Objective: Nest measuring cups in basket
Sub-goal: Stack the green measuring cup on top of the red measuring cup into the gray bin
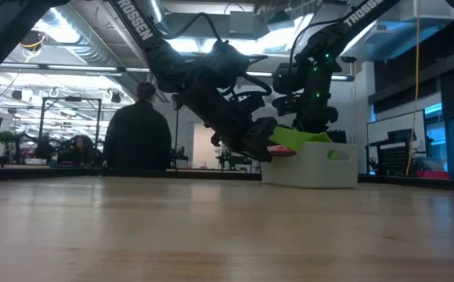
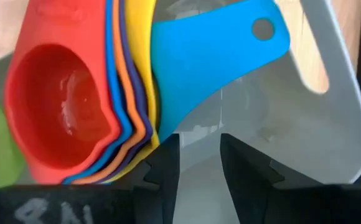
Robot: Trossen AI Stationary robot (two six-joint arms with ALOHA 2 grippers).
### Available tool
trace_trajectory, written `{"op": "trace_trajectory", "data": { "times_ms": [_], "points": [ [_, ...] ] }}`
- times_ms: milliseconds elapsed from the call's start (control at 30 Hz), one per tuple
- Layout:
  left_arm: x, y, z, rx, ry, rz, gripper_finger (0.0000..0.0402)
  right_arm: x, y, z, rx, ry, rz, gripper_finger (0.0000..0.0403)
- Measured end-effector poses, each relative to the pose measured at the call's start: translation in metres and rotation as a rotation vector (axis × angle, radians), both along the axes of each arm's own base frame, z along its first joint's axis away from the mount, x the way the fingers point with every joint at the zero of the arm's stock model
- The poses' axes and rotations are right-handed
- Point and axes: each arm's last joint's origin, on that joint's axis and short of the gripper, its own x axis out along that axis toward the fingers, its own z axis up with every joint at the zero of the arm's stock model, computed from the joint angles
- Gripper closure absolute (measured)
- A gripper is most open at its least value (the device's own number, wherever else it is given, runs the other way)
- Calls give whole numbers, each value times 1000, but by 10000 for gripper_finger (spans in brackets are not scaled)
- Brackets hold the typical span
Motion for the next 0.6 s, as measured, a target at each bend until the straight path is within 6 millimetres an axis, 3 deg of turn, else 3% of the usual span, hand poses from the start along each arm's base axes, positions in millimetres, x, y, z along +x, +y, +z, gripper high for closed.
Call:
{"op": "trace_trajectory", "data": {
  "times_ms": [433, 600],
  "points": [
    [0, -1, 0, -12, -2, -21, 330, -3, -3, 1, -104, 87, -29, 281],
    [0, -1, 0, -14, -1, -23, 330, 1, -7, 17, -130, 69, -34, 281]
  ]
}}
